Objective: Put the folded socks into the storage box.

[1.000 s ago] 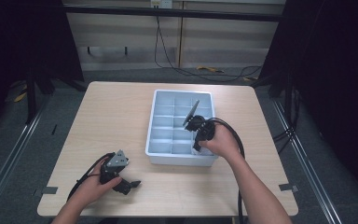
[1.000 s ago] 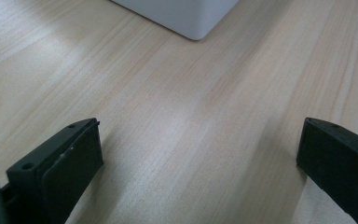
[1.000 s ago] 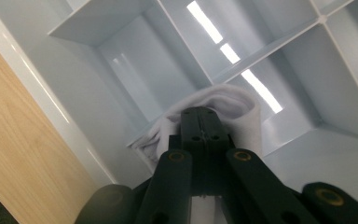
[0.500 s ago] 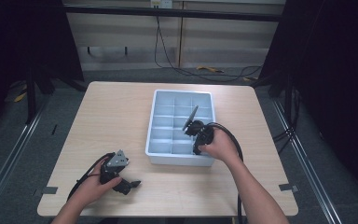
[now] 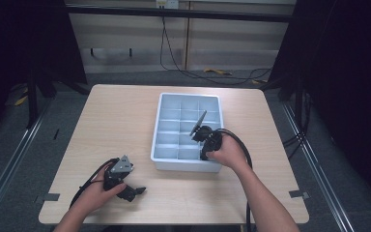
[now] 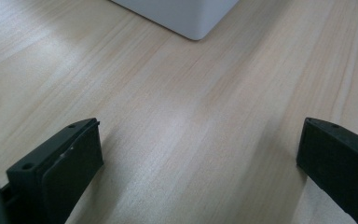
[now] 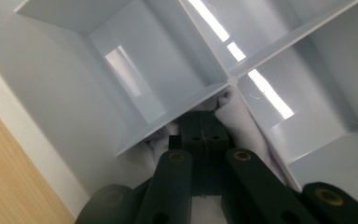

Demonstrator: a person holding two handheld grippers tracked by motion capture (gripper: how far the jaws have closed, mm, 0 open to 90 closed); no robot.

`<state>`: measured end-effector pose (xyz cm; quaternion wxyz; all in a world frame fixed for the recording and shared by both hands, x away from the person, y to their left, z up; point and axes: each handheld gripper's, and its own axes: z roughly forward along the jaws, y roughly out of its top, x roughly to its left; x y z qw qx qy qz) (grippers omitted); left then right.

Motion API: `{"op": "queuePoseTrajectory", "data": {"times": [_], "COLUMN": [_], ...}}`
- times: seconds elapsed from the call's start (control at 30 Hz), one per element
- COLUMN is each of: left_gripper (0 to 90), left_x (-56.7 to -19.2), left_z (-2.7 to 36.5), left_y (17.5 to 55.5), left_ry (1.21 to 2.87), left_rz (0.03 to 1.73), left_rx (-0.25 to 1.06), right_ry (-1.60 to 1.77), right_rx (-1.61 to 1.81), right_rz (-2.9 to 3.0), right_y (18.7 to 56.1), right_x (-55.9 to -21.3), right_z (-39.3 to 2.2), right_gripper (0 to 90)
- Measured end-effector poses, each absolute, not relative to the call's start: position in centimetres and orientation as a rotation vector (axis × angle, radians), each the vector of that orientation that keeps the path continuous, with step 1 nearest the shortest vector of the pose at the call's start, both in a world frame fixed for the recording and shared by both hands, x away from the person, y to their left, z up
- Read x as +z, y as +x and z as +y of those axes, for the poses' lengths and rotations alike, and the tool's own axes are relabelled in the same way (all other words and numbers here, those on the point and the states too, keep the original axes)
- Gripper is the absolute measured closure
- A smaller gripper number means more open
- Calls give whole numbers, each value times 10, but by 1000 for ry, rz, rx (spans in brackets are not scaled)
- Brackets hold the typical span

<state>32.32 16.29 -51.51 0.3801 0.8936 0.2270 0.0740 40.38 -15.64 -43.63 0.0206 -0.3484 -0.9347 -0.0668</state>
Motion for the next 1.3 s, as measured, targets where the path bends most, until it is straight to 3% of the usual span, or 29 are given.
{"op": "queuePoseTrajectory", "data": {"times": [0.2,0.8,1.3], "left_gripper": [0,0,0], "left_x": [-515,-515,-515], "left_z": [163,163,163], "left_y": [323,323,323], "left_ry": [2282,2273,2281], "left_rz": [576,582,580], "left_rx": [188,191,189], "right_ry": [-1085,-1203,-1285], "right_rx": [-200,-395,-462], "right_rz": [-2880,-2904,-2859], "right_y": [403,386,374], "right_x": [-428,-369,-364], "right_z": [-156,-195,-229], "right_gripper": [900,451,256]}}
